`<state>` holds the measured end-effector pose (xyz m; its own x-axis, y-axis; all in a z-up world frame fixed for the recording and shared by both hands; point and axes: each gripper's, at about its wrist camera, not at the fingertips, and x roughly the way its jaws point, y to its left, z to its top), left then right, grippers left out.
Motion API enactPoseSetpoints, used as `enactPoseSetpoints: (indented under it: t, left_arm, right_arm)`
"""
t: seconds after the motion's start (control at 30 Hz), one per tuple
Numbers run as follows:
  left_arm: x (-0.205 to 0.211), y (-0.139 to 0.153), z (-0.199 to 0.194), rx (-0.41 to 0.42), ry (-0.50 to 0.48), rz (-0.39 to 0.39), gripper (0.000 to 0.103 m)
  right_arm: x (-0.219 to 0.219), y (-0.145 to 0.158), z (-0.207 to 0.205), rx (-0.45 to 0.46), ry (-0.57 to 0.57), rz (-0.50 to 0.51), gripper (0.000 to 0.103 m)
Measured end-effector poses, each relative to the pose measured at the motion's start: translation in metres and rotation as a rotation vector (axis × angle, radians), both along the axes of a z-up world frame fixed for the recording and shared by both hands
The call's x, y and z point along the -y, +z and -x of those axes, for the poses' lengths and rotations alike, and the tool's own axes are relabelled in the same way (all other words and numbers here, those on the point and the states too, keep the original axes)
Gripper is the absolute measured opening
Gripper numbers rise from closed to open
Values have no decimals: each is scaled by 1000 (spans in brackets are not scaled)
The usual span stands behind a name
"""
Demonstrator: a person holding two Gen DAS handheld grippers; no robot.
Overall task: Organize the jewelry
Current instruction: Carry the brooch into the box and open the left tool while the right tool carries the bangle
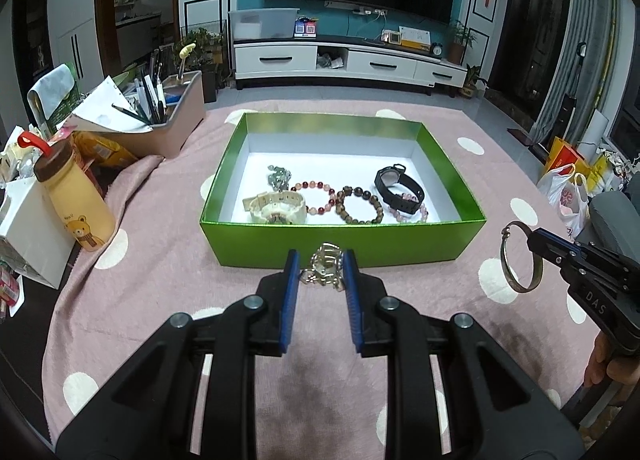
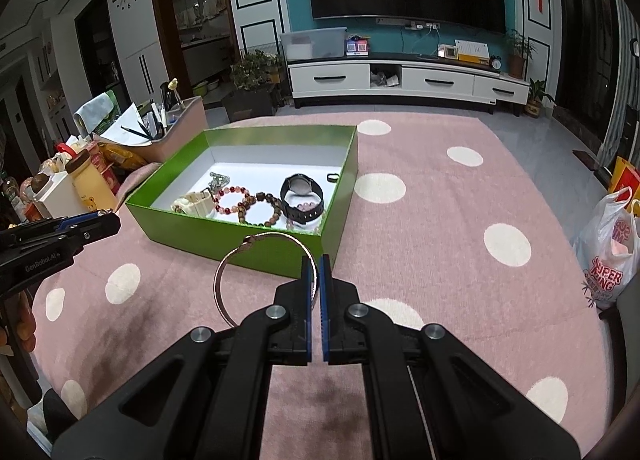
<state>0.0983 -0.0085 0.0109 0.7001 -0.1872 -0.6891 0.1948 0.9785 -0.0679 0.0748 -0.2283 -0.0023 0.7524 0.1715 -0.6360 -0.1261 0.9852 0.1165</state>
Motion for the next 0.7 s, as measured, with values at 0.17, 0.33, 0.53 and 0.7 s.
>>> enactPoseSetpoints:
  t: [0.17, 0.33, 0.53, 0.7]
  left_arm:
    - [0, 6, 0, 15, -3, 0, 22]
    - [0, 14, -2, 34, -5, 0, 22]
    - [3, 21, -5, 51, -12, 1, 22]
    - [8, 27, -8, 67, -22, -2, 22]
  right_arm:
    - [-1, 7, -2, 18, 4, -1, 3]
    - [-2, 12, -4, 35, 7, -1, 3]
    - [-3, 19, -10, 53, 9, -2, 3]
    - [-3, 24, -14, 69, 9, -4, 3]
